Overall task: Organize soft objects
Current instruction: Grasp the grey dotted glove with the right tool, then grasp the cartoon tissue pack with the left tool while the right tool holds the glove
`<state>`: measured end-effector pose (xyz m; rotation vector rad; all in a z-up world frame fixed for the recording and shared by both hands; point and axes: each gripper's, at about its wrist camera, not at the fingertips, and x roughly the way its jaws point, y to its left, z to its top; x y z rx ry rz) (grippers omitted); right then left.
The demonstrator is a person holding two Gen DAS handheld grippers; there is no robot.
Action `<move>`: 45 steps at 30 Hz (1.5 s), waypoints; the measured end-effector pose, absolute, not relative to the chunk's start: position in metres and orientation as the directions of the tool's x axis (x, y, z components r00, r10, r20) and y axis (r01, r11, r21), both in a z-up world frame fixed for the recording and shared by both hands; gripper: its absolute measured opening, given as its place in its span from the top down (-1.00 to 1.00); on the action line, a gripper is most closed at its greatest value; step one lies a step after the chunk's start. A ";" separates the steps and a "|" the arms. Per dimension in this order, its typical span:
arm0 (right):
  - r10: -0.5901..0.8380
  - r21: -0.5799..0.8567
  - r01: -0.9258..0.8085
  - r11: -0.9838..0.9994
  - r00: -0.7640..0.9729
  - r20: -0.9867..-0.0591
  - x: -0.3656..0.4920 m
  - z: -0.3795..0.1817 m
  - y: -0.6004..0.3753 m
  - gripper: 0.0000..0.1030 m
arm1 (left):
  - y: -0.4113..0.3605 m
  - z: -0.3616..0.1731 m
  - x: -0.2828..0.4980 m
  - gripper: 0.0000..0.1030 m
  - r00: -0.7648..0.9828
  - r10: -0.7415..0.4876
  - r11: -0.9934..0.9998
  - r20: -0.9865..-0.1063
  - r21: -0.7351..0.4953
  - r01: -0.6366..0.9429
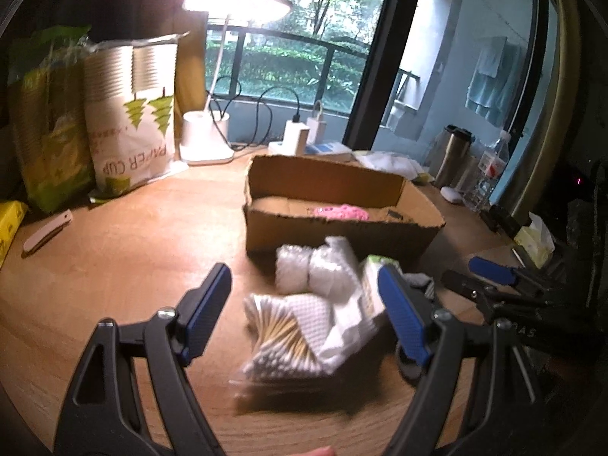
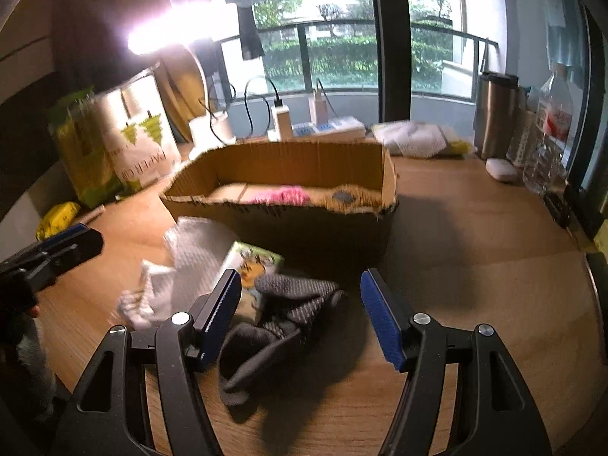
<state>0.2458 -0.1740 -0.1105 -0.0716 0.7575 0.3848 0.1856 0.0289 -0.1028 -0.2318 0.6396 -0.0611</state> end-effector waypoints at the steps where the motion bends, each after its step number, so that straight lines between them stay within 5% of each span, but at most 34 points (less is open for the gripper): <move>1: 0.308 0.070 -0.363 0.929 0.654 -0.691 0.246 -0.115 -0.173 -0.34 | 0.028 -0.105 0.185 -0.56 0.800 -0.127 0.973 -0.587 -0.232 -0.016; 16: 0.324 0.112 -0.378 0.919 0.561 -0.761 0.259 -0.162 -0.172 -0.18 | 0.009 -0.116 0.194 -0.56 0.772 -0.113 0.982 -0.626 -0.187 -0.008; 18: 0.347 0.130 -0.394 0.910 0.550 -0.759 0.261 -0.163 -0.172 0.09 | 0.004 -0.116 0.197 -0.56 0.768 -0.111 0.984 -0.631 -0.177 -0.004; 23: 0.396 0.165 -0.424 0.891 0.543 -0.740 0.259 -0.160 -0.178 0.29 | -0.014 -0.113 0.203 -0.56 0.764 -0.103 0.990 -0.637 -0.139 0.018; 45: 0.433 0.266 -0.348 0.899 0.617 -0.657 0.264 -0.146 -0.273 0.30 | -0.100 -0.135 0.254 -0.56 0.692 0.003 0.996 -0.722 0.066 0.065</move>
